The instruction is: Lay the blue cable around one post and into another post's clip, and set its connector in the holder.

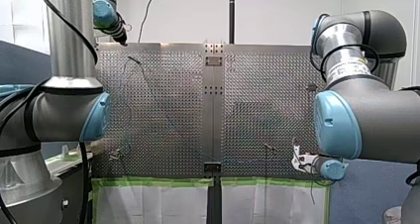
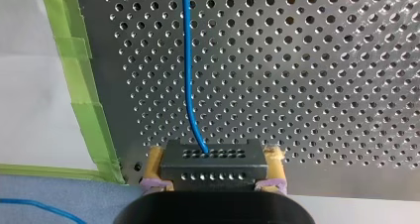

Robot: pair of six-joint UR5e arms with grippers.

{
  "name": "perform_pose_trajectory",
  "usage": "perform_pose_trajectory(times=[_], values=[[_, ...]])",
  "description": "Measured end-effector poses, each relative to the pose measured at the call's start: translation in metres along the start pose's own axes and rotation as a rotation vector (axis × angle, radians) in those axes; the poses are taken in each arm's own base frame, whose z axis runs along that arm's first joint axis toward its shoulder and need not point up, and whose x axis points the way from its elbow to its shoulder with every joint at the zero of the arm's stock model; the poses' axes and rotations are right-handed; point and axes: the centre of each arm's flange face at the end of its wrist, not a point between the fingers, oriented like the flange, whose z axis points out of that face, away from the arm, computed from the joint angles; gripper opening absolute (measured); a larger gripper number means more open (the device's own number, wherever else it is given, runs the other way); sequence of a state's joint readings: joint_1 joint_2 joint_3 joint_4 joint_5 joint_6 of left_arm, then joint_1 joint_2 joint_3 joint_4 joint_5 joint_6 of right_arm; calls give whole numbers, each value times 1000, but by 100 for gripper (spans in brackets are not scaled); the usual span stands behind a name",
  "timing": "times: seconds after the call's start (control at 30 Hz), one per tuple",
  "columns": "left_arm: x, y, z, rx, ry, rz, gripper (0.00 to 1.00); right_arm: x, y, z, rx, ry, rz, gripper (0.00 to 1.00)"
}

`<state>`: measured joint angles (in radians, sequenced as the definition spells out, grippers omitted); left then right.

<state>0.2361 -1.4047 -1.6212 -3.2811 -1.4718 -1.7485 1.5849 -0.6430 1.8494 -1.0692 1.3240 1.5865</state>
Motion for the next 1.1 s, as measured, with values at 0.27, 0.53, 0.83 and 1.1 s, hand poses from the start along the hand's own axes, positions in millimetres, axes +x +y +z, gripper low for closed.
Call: perform_pose_trajectory(times=[0.27,0.53,0.83,1.1], values=[[1,-1,-1,3,4,70,100,0,0,0,0,0,0,0],[2,-2,-2,5,10,152,100,0,0,0,1,2,2,0],[2,-2,-1,4,9,198,100,0,-2,0,3,-1,2,0],[2,-2,-1,5,11,199,100,0,-3,0,5,-2,1,0]])
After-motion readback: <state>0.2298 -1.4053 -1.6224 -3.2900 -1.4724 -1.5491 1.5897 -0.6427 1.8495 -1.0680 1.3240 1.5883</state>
